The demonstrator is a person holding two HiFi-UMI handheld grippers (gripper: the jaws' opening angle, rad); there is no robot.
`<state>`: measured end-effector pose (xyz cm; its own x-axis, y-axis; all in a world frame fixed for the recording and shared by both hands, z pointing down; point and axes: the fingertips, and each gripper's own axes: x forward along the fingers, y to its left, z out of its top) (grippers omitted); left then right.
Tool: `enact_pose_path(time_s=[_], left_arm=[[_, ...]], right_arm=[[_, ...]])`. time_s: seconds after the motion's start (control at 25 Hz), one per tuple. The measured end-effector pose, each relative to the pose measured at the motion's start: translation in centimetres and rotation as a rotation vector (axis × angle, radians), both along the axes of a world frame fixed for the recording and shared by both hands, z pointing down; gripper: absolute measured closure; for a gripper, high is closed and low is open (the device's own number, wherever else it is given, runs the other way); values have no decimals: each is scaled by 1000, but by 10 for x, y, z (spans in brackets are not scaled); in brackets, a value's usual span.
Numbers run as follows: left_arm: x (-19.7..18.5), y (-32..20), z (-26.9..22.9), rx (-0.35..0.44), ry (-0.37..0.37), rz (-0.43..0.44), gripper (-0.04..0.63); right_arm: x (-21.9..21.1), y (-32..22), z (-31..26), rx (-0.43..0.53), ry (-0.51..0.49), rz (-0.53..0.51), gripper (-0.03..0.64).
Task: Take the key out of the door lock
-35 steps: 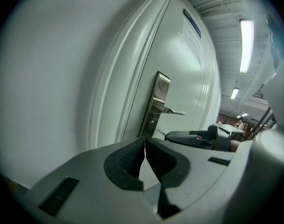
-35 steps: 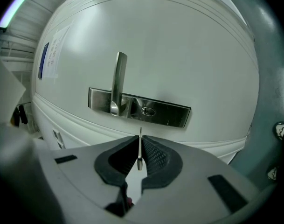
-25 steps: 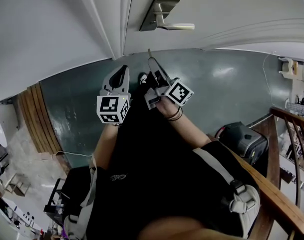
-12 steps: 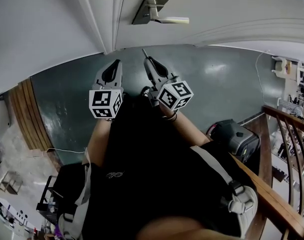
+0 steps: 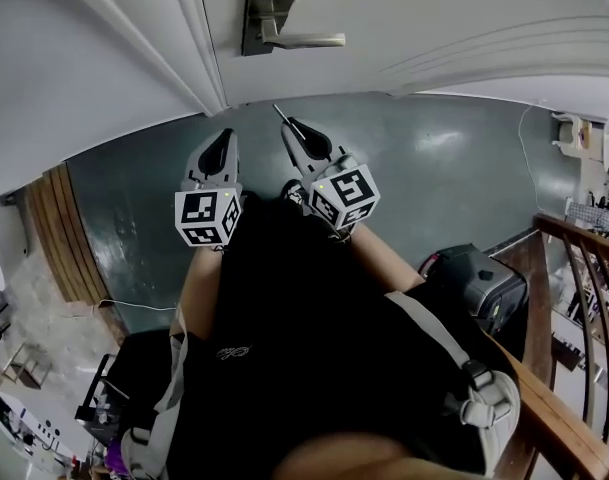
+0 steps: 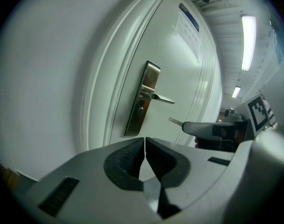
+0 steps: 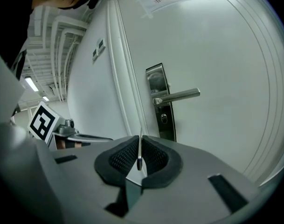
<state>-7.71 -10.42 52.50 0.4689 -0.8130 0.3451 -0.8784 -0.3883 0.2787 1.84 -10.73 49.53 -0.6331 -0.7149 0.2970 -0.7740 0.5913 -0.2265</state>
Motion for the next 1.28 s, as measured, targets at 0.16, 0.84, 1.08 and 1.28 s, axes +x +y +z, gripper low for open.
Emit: enact_pose_path(time_s=[0.16,0.84,1.08,1.28], left_arm=[[-4,9,-4,12,3,-4,568],[16,11,-73,174,3,-38,568],[18,7,-108,261,12,-53,568],[15,5,-139,340,11,-67,568]], right_arm=[[-7,8,-2,28,52,-10,588],[6,8,-68,252,106,-37,587],[0,3,-105,345,82,-35,586],[-1,-2,-128,394,75,-26,586]])
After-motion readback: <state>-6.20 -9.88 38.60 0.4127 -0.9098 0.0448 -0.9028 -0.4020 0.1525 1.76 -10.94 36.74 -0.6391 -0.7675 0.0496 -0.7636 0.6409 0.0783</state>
